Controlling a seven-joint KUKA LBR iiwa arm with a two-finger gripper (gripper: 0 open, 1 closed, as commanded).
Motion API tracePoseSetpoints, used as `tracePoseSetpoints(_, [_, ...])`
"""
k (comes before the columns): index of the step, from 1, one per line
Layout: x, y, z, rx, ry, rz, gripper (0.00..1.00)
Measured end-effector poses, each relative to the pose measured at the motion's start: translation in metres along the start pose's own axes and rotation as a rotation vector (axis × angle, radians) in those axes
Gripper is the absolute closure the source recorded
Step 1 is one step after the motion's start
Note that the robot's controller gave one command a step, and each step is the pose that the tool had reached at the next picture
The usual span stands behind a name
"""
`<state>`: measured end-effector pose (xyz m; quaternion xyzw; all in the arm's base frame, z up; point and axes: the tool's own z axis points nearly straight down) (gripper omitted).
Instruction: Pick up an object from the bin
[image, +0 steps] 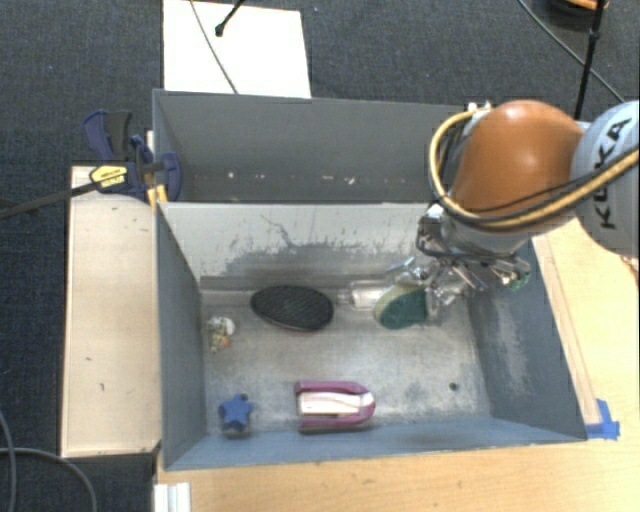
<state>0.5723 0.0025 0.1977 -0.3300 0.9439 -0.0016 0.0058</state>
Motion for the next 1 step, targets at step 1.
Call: tracePoseSetpoints(1, [-0.0373, 0.0302, -0.0846, -0.004, 0.0, -0.544, 1.0])
